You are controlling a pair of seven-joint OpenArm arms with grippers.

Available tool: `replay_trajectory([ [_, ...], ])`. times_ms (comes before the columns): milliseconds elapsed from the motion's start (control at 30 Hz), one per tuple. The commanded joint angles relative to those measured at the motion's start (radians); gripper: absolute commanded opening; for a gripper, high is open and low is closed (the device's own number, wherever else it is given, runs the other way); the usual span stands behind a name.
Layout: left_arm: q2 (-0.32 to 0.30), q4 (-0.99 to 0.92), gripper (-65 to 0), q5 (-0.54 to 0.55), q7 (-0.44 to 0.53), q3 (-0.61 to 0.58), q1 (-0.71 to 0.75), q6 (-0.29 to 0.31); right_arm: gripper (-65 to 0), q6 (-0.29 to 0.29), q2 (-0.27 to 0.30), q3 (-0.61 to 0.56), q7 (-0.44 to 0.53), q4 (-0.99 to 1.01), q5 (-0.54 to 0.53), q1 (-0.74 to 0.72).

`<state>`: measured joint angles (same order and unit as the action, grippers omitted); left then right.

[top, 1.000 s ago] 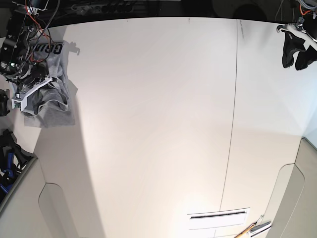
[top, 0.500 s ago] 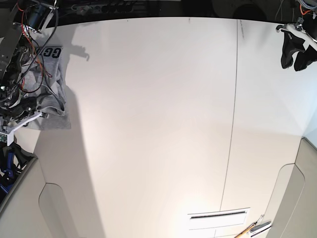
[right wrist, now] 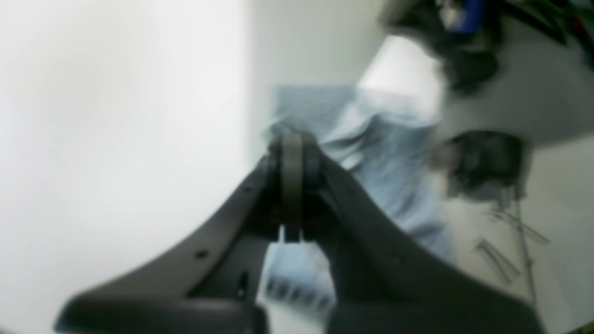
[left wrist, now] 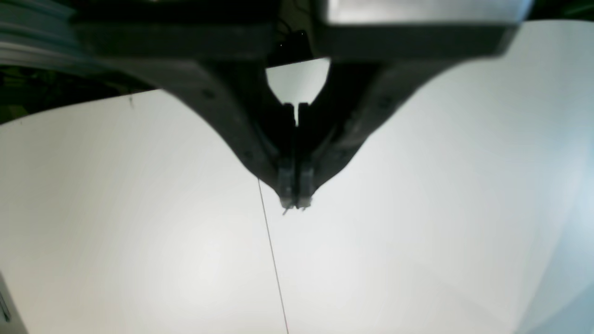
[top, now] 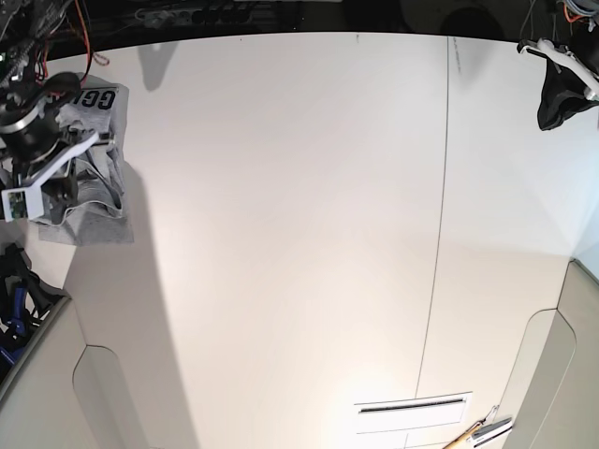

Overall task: Fold the T-shirt properly
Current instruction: 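Lower the bundle onto the table corner with the right gripper, then open the right gripper and lift it away from the shirt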

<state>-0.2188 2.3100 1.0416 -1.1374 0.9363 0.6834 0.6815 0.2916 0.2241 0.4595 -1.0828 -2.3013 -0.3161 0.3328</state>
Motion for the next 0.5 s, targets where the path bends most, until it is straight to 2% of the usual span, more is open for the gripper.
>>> replay_trajectory([
  [0, -0.009, 0.014, -65.0, 0.030, 0.003, 0.007, 0.022, 0.004, -65.0, 0.006, 0.011, 0.005, 0.001, -0.036, -0.015, 0.037],
  [100, -0.008, 0.014, -65.0, 0.072, -0.027, 0.007, 0.075, 0.004, -65.0, 0.029, 0.012, 0.005, -0.039, -0.055, -0.084, 0.154],
  [300, -0.005, 0.014, -65.0, 0.068, -0.053, 0.007, 0.236, 0.004, -65.0, 0.084, 0.012, 0.005, -0.140, -0.055, -0.271, 0.367],
  [467, -0.006, -0.008, -65.0, 0.072, -0.085, 0.005, 0.366, 0.004, -65.0, 0.110, 0.033, 0.005, -0.185, -0.055, -0.359, 0.529],
])
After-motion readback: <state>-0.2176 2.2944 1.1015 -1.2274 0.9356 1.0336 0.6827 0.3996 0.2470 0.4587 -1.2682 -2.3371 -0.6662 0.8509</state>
